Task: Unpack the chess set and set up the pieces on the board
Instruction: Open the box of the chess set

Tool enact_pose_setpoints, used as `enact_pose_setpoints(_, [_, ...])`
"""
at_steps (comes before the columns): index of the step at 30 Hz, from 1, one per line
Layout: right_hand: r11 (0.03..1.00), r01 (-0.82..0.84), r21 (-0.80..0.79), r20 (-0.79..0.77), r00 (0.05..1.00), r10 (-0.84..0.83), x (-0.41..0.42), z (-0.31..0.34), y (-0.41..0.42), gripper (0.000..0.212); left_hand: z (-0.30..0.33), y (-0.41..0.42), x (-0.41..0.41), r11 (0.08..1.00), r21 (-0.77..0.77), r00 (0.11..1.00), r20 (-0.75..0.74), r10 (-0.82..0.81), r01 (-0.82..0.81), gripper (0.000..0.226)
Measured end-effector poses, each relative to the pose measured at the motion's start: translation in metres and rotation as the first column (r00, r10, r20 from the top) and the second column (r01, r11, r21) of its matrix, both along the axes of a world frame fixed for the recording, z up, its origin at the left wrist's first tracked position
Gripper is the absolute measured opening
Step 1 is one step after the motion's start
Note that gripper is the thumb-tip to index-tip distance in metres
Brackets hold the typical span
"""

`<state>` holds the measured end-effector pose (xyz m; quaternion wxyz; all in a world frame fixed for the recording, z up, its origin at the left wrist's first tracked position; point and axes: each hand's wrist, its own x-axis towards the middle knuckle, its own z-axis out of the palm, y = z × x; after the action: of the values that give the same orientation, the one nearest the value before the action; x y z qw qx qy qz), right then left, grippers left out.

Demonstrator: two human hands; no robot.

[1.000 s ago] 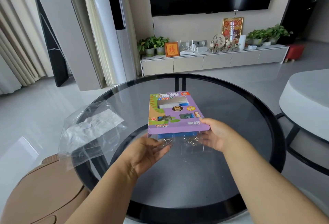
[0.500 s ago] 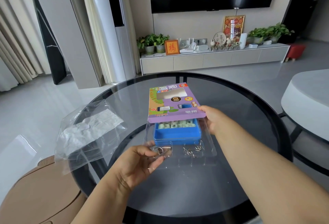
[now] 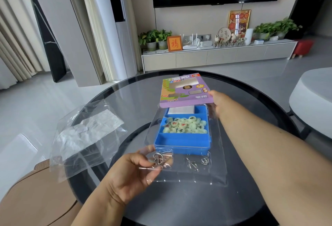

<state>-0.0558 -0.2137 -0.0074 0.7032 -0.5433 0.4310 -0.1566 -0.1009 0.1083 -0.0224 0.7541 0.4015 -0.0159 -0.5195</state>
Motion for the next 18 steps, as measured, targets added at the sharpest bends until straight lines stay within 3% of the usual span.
enact_pose_setpoints(2, [0.998, 0.052, -0.021, -0.002, 0.999, -0.052, -0.005, 0.000, -0.007, 0.022, -0.002, 0.001, 0.000, 1.000, -0.006, 1.000, -0.006, -0.010, 0.010, 0.088])
enact_pose_setpoints(7, [0.991, 0.131, -0.012, -0.064, 0.989, -0.132, -0.020, -0.006, -0.035, 0.017, -0.010, 0.002, 0.005, 1.000, -0.025, 0.999, -0.032, 0.009, -0.010, 0.084])
enact_pose_setpoints(11, [0.975, 0.184, -0.125, -0.155, 0.967, -0.203, -0.031, -0.017, -0.060, 0.029, -0.013, 0.005, 0.009, 0.999, 0.005, 0.998, -0.041, 0.036, -0.036, 0.097])
enact_pose_setpoints(13, [0.950, 0.165, -0.266, -0.241, 0.942, -0.231, -0.035, -0.021, -0.067, 0.044, -0.012, 0.005, 0.009, 0.999, 0.029, 0.998, -0.035, 0.045, -0.044, 0.101])
enact_pose_setpoints(15, [0.818, 0.025, -0.575, -0.383, 0.875, -0.296, -0.039, -0.023, -0.063, 0.057, -0.012, 0.005, 0.008, 0.998, 0.046, 0.999, -0.028, 0.038, -0.037, 0.092])
enact_pose_setpoints(18, [0.351, -0.260, -0.900, -0.339, 0.922, -0.188, -0.046, -0.023, -0.033, 0.057, -0.011, 0.004, 0.009, 0.996, 0.070, 0.998, -0.022, 0.052, -0.050, 0.091])
